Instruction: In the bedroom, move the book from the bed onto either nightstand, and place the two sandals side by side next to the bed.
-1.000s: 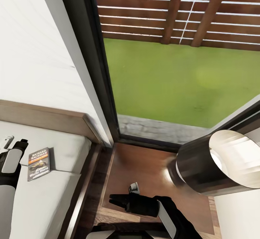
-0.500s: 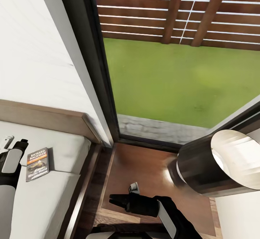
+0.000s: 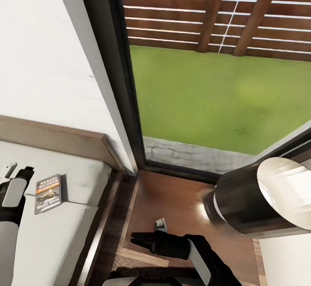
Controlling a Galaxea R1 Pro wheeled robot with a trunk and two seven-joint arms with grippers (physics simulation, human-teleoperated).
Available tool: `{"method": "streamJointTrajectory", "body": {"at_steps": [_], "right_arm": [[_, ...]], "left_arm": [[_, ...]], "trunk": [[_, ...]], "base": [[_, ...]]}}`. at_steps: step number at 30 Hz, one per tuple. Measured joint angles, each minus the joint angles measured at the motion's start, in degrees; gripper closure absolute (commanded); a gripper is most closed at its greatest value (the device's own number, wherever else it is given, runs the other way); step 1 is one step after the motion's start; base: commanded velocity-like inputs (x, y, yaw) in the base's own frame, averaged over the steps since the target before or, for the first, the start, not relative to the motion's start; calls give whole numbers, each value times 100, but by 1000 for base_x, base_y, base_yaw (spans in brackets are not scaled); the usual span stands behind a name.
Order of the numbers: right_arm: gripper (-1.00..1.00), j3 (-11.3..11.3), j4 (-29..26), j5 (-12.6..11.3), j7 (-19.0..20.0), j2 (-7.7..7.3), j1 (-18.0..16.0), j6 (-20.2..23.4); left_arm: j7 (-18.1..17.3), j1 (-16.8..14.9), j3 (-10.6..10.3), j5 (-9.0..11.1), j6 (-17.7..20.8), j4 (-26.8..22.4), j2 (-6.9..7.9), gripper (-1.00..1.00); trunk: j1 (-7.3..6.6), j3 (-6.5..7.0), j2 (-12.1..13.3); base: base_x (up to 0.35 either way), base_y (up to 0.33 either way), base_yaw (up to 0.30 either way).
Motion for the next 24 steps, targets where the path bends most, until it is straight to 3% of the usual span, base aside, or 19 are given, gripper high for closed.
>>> {"method": "streamJointTrajectory", "body": {"at_steps": [16, 24], "right_arm": [[-100, 0, 0, -1, 8, 0, 0, -3], [-100, 0, 0, 0, 8, -1, 0, -3]], "left_arm": [[-1, -1, -2, 0, 0, -1, 0, -100], [-5, -1, -2, 0, 0, 7, 0, -100]], "trunk": [[0, -22, 0], [175, -165, -320]], "base": [[0, 0, 52], [0, 0, 0]]}}
